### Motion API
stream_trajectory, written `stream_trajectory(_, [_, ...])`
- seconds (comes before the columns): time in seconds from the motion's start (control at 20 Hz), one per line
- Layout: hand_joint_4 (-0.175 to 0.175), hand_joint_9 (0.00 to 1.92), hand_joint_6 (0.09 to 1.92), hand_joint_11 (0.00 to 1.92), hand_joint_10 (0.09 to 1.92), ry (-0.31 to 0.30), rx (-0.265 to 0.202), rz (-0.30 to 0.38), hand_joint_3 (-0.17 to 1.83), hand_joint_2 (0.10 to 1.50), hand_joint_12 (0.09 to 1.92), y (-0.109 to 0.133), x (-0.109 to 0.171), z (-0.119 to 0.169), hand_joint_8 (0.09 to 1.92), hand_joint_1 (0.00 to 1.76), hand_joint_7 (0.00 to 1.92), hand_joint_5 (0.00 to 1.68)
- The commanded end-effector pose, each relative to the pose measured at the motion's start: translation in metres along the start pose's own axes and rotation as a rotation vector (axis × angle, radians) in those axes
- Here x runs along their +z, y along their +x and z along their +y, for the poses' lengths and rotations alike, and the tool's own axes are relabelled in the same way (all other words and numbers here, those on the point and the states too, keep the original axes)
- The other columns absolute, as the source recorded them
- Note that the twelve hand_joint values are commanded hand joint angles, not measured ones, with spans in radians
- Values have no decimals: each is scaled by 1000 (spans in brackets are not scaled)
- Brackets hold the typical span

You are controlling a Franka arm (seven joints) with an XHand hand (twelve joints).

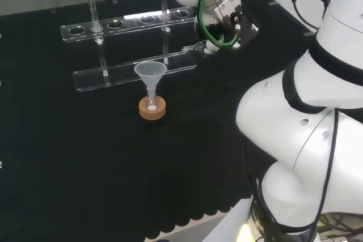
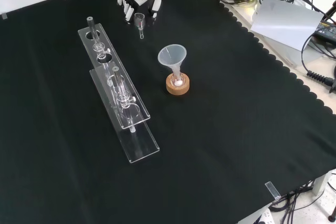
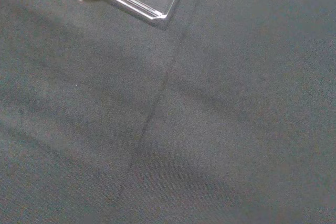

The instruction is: Put the weighing funnel back on the table.

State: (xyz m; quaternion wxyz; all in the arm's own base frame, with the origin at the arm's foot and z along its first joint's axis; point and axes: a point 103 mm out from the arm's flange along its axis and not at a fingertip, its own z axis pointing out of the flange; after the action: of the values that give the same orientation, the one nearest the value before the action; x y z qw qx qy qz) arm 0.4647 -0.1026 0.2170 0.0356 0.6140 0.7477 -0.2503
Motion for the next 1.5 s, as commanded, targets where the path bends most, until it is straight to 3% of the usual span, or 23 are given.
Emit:
stream_trajectory(0.05, [57, 1431, 773, 1125, 147, -25, -19, 54, -11, 1039, 810, 5, 16, 15, 661, 1249, 1180, 1157])
stream_trajectory(1.5, [57, 1428, 778, 1125, 142, 51, -38, 122, -10, 1040, 814, 23, 81, 58, 669, 1248, 1176, 1154])
